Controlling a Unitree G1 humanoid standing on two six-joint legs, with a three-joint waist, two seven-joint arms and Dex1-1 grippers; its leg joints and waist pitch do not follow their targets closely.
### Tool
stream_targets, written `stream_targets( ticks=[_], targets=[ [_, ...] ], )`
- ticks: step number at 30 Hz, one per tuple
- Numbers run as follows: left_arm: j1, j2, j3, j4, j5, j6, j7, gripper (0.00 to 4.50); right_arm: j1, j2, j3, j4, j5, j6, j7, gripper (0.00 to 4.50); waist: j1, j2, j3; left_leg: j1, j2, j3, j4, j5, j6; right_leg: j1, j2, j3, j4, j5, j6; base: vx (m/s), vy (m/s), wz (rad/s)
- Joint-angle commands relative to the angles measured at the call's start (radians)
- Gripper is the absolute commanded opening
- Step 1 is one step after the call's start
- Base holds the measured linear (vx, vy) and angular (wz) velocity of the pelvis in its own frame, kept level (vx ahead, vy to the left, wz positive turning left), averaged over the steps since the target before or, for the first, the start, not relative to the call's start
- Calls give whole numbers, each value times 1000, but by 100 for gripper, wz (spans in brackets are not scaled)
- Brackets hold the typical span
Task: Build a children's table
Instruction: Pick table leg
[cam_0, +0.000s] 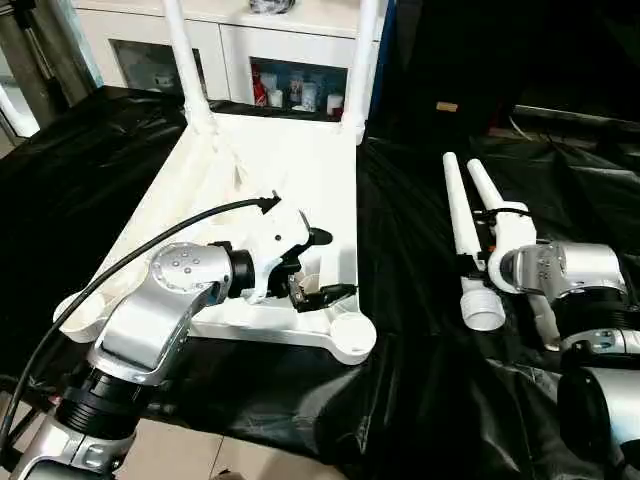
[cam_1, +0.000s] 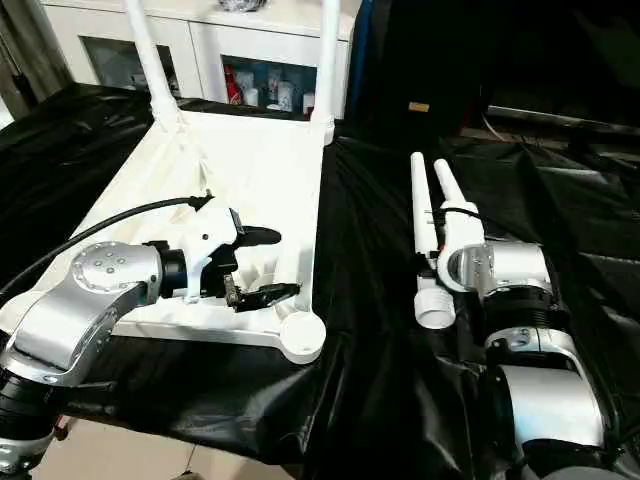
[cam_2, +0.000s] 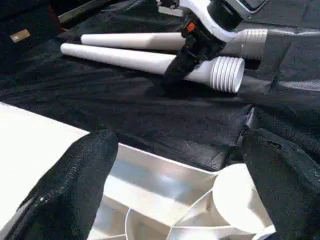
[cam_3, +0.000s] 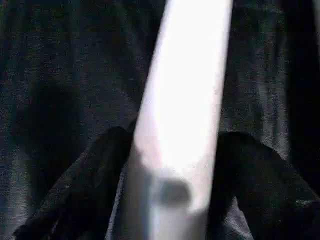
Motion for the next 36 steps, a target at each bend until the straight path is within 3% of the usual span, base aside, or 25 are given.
stream_targets(
  ticks=[1, 13, 22, 26, 27, 31, 32, 33, 36],
  targets=[
    [-16, 6, -6, 6, 3, -1, 6, 450, -7, 0, 0, 39, 0, 0, -3, 301, 3, -7, -77, -13, -16, 27, -56, -132, 4, 70, -29, 13, -71, -262, -177, 0, 0, 0],
    [-44, -6, 23, 44, 6, -36, 32, 450, -13, 10, -61, 19, 58, -20, 4, 200, 3, -1, -79, -12, -18, 26, -55, -133, 1, 73, -28, 13, -70, -240, -181, 0, 0, 0],
    [-97, -57, 61, 123, 13, -51, 111, 450, 8, 30, -69, -57, 101, -26, 67, 184, 6, -2, -82, -13, -16, 25, -54, -108, 15, 77, -30, 14, -67, -191, -206, 0, 0, 0],
    [-143, -117, 114, 175, -21, -22, 184, 450, 18, 54, -93, -104, 154, -37, 102, 184, 9, -3, -83, -12, -19, 27, -52, -109, 19, 80, -28, 15, -68, -179, -210, 0, 0, 0],
    [-204, -228, 207, 244, -107, 68, 289, 450, 56, 107, -138, -218, 233, -128, 163, 184, 13, -14, -81, -14, -19, 31, -50, -110, 28, 81, -29, 17, -70, -171, -207, 0, 0, 0],
    [-243, -309, 287, 291, -212, 150, 331, 450, 118, 175, -163, -361, 338, -219, 285, 184, 20, -16, -84, -18, -16, 25, -52, -82, 56, 86, -35, 14, -66, -167, -217, 0, 0, 0],
    [-243, -309, 287, 291, -212, 150, 331, 450, 118, 175, -163, -361, 338, -219, 285, 184, 24, -15, -84, -15, -17, 28, -50, -79, 70, 82, -33, 15, -68, -153, -221, 0, 0, 0],
    [-275, -357, 343, 337, -286, 198, 351, 450, 161, 214, -163, -446, 394, -237, 352, 184, 23, -16, -83, -18, -21, 30, -49, -72, 78, 84, -29, 16, -67, -140, -222, 0, 0, 0],
    [-310, -401, 399, 398, -331, 235, 387, 450, 202, 247, -152, -534, 456, -208, 411, 184, 29, -12, -83, -14, -15, 23, -54, -78, 91, 82, -31, 12, -69, -152, -227, 0, 0, 0]
  ],
)
